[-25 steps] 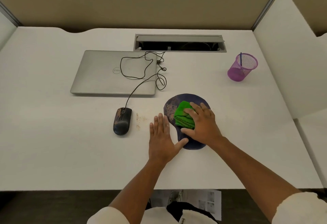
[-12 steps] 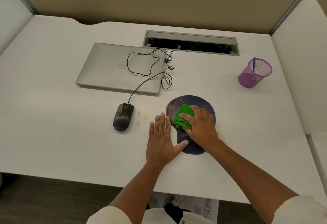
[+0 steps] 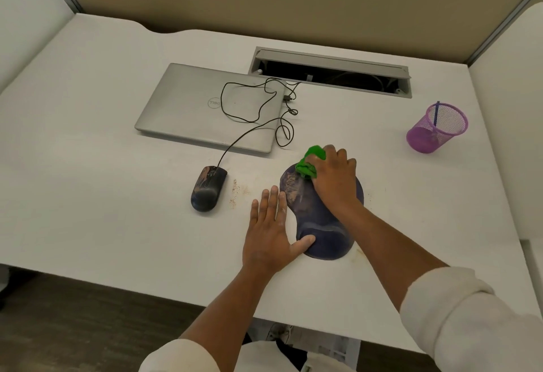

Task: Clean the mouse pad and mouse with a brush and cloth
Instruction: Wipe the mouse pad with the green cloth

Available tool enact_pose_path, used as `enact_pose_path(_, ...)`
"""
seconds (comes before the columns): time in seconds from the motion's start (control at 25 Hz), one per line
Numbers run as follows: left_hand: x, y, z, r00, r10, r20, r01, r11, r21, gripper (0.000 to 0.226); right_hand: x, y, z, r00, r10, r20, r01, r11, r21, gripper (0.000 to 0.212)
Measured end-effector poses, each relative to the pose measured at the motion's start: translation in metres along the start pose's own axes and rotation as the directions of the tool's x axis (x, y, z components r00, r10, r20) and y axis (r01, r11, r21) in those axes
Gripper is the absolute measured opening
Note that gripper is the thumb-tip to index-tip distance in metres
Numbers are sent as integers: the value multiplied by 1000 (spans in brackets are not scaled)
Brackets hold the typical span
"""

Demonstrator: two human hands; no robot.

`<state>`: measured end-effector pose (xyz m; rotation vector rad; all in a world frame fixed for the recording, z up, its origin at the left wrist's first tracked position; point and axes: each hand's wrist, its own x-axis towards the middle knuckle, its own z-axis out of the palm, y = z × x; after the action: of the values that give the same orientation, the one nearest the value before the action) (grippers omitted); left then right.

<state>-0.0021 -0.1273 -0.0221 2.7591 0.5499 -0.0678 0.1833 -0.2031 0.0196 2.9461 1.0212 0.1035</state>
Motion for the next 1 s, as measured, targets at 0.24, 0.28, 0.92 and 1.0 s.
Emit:
enact_pose_path(0.24,0,0,0,1000,7,-3,-7,1000,4,111,-58,-9,-10,996,-83,35,79,991,105,31)
enact_pose_path(0.28,0,0,1,1000,10,-8,-10,1000,6,111,-70,-8,-11,992,-102,78,91,988,126,35)
enact_pose_path(0.92,0,1,-2,1000,2,18,-3,1000,5,109,1,-10,5,999,-51,-9,52,985,163,27)
enact_pose_path(1.0,-1,2,-3,1000,0,24,0,1000,6,109,13,-12,-3,1000,25,2,-25,983,183,27)
